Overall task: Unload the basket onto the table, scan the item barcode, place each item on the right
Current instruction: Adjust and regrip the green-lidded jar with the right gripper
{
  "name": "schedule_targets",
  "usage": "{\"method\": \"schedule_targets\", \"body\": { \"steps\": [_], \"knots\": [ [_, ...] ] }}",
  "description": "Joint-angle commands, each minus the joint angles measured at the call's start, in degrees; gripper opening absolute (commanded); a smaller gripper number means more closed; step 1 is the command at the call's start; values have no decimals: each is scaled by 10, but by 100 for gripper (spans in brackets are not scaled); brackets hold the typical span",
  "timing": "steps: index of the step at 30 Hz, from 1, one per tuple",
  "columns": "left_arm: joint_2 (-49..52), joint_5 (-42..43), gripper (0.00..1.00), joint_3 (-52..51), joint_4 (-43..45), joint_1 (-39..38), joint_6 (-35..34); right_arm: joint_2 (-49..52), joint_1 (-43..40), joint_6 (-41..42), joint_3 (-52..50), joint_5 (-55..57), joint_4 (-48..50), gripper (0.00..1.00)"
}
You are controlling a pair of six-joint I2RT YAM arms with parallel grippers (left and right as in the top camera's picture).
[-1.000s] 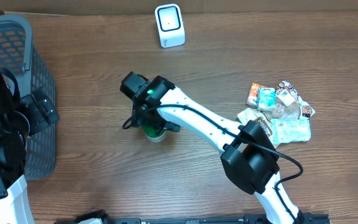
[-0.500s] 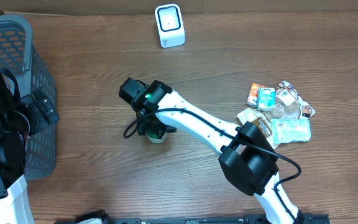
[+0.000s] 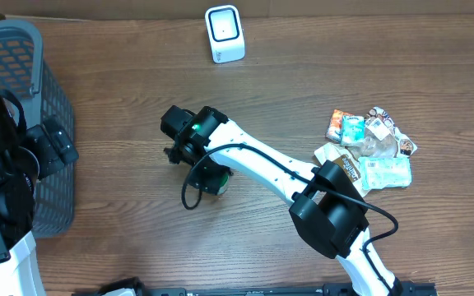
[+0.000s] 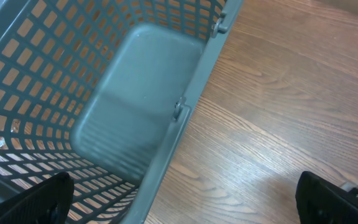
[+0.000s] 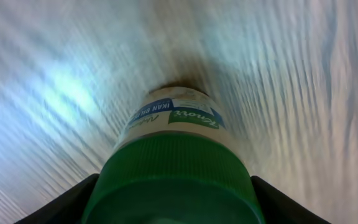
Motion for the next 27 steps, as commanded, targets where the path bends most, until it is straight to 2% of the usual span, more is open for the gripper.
{"method": "schedule_targets", "body": {
  "steps": [1, 6, 12, 15, 16, 19, 22, 23, 25, 27],
  "knots": [
    [-1, -6, 100, 11, 0, 3, -12, -1, -6, -238, -3, 4, 4, 75],
    [-1, -6, 100, 11, 0, 2, -12, -1, -17, -309, -3, 4, 25, 78],
    [-1, -6, 100, 11, 0, 2, -12, -3, -24, -322, 4, 8, 11, 78],
    [-1, -6, 100, 11, 0, 2, -12, -9, -18, -279, 16, 8, -1, 91],
    [-1, -6, 100, 11, 0, 2, -12, -13, -15, -255, 22, 8, -3, 98],
    [-1, -6, 100, 11, 0, 3, -12, -23, -12, -152, 46, 8, -3, 100],
    [-1, -6, 100, 11, 0, 2, -12, -28, -12, 34, 78, 8, -4, 100],
    [-1, -6, 100, 11, 0, 2, -12, -28, -16, 138, 94, 8, -3, 100],
    [-1, -6, 100, 11, 0, 2, -12, -28, -26, 261, 101, -16, -3, 100],
    [-1, -6, 100, 11, 0, 2, -12, -27, -37, 343, 97, -39, -2, 100]
  ]
}}
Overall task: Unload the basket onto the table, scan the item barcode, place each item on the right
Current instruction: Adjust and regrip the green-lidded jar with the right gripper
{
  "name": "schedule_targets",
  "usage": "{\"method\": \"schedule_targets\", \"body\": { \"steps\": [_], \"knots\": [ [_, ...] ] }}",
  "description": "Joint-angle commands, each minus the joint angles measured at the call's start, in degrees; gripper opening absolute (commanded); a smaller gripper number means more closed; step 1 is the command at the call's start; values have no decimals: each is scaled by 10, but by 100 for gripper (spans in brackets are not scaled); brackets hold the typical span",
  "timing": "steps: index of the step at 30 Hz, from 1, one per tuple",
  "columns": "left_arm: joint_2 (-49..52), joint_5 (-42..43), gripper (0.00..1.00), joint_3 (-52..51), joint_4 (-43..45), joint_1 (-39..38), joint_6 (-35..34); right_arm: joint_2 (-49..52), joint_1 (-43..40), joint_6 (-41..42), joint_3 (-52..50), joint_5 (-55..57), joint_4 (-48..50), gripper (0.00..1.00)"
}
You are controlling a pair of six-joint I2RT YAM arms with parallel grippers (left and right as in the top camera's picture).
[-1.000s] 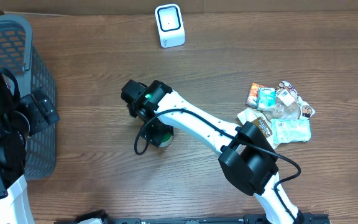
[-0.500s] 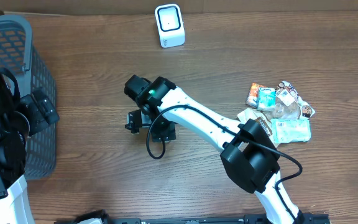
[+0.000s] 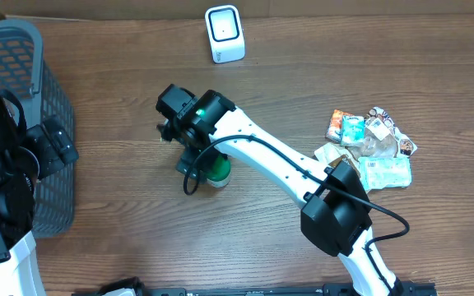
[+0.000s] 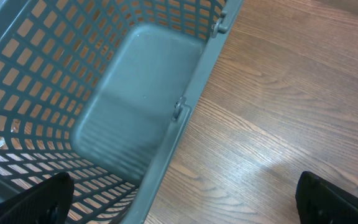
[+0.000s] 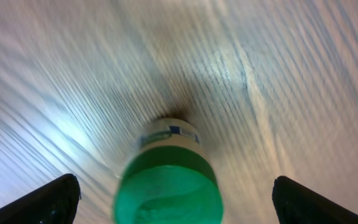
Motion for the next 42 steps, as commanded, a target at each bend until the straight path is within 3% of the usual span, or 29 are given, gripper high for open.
{"method": "schedule_targets", "body": {
  "steps": [1, 3, 6, 9, 14, 21, 31, 42],
  "knots": [
    [-1, -6, 100, 11, 0, 2, -12, -20, -24, 283, 8, -36, 0, 100],
    [-1, -6, 100, 11, 0, 2, -12, -19, -36, 408, -10, -33, 5, 100],
    [-1, -6, 100, 11, 0, 3, -12, -19, -44, 532, -49, 3, 22, 100],
    [-1, -6, 100, 11, 0, 2, -12, -19, -46, 582, -99, 20, 60, 100],
    [-1, -6, 100, 11, 0, 2, -12, -19, -46, 589, -160, -11, 113, 100],
    [-1, -6, 100, 11, 0, 2, -12, -19, -45, 588, -162, -17, 116, 100],
    [-1, -6, 100, 11, 0, 2, -12, -33, -46, 559, -93, -44, 46, 100],
    [-1, -6, 100, 11, 0, 2, -12, -35, -4, 566, -131, -12, 32, 96]
  ]
}}
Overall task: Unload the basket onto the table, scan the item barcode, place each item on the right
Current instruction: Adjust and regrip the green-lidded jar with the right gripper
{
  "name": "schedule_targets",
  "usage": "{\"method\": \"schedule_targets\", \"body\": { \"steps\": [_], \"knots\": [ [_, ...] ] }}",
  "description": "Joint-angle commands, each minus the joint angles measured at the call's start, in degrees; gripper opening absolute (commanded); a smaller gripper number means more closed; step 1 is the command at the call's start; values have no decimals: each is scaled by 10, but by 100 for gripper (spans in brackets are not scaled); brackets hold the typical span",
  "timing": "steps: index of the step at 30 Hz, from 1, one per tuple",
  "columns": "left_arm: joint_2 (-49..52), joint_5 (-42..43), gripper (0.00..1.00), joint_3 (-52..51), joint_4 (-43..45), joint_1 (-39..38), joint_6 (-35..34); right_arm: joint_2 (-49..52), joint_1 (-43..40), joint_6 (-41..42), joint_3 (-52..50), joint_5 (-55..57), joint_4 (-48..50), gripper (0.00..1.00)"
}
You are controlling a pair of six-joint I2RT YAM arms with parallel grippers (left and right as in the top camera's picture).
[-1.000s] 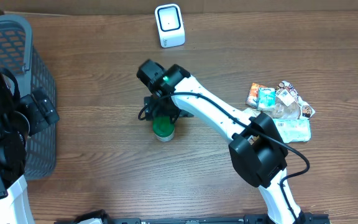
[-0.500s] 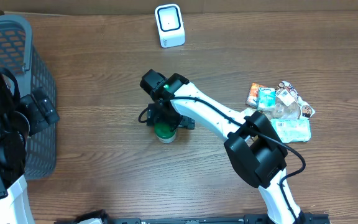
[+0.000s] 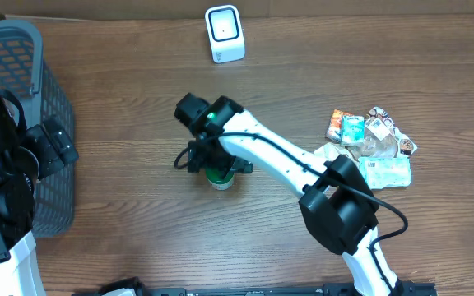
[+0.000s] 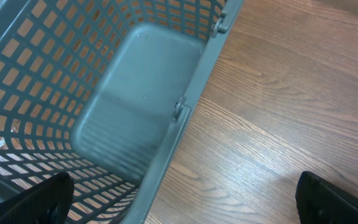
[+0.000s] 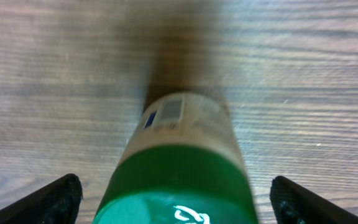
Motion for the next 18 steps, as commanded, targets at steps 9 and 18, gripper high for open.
{"method": "schedule_targets", "body": {
  "steps": [9, 18],
  "knots": [
    [-1, -6, 100, 11, 1, 3, -12, -23, 18, -35, -28, 20, 6, 75],
    [-1, -6, 100, 11, 1, 2, -12, -23, 17, -238, -28, 20, 4, 60]
  ]
}}
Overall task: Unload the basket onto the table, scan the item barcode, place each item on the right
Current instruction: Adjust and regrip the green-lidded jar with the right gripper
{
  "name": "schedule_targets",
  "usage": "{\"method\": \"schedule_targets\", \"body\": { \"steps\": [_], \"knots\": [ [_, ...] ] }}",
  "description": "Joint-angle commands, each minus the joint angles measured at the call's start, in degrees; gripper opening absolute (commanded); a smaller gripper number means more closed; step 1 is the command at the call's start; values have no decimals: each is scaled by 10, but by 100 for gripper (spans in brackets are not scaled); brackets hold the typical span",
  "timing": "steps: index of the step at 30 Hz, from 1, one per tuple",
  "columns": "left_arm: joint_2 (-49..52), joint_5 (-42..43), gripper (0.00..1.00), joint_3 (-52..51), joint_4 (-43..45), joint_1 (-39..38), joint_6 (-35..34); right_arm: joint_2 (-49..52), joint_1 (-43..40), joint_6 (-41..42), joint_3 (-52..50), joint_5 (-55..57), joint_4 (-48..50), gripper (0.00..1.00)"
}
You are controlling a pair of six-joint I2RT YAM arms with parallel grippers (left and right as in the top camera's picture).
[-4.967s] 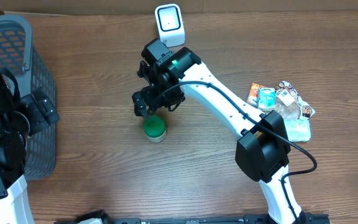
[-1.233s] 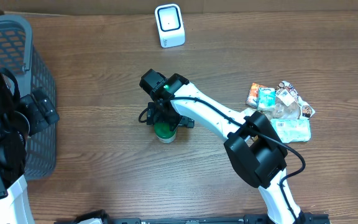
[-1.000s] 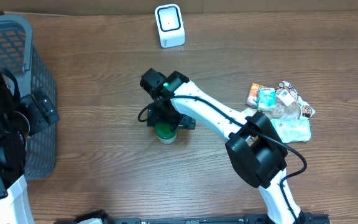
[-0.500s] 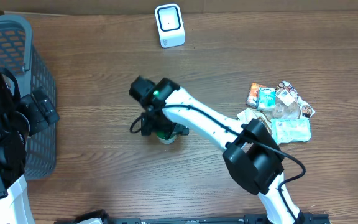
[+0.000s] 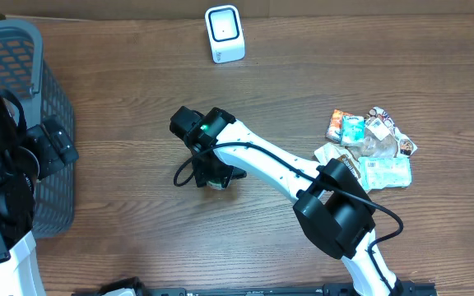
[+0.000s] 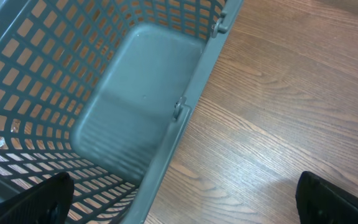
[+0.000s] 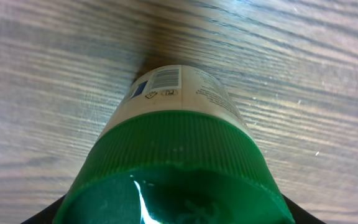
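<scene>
A jar with a green ribbed cap point(image 7: 179, 162) and a pale label stands upright on the wooden table. Its barcode point(image 7: 166, 78) shows on the side that faces up in the right wrist view. My right gripper point(image 7: 166, 214) is down over the cap, its dark fingers pressed against both sides, shut on it. From overhead the gripper point(image 5: 212, 174) hides most of the jar. The white scanner point(image 5: 224, 33) stands at the table's far edge. My left gripper point(image 6: 185, 199) hangs open and empty over the basket's rim, its fingers point(image 6: 42, 199) wide apart.
A grey mesh basket point(image 5: 23, 49) stands at the far left, under my left arm. A pile of small packets point(image 5: 369, 148) lies at the right. The right arm's cable loops beside the jar.
My right gripper was open with its fingers wide of the jar's cap. Now it sits lower with the fingers against the cap, and the barcode shows on the label. The left arm is unchanged.
First my right gripper's fingers were against the green cap. Then it was open and higher above the jar, which stood on the table. Later it was turned to another angle, still open around the cap. Now it is shut on the cap in the same spot.
</scene>
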Motion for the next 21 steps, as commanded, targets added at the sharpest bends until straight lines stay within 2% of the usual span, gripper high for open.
{"method": "schedule_targets", "body": {
  "steps": [1, 8, 16, 21],
  "knots": [
    [-1, -6, 100, 11, 0, 2, -12, -22, -2, -142, -4, 7, 3, 59],
    [-1, -6, 100, 11, 0, 2, -12, -22, -2, -378, -4, 75, 24, 64],
    [-1, -6, 100, 11, 0, 2, -12, -22, -2, -748, -4, 84, 62, 65],
    [-1, -6, 99, 11, 0, 2, -12, -22, -3, -897, -4, 82, 61, 69]
  ]
}}
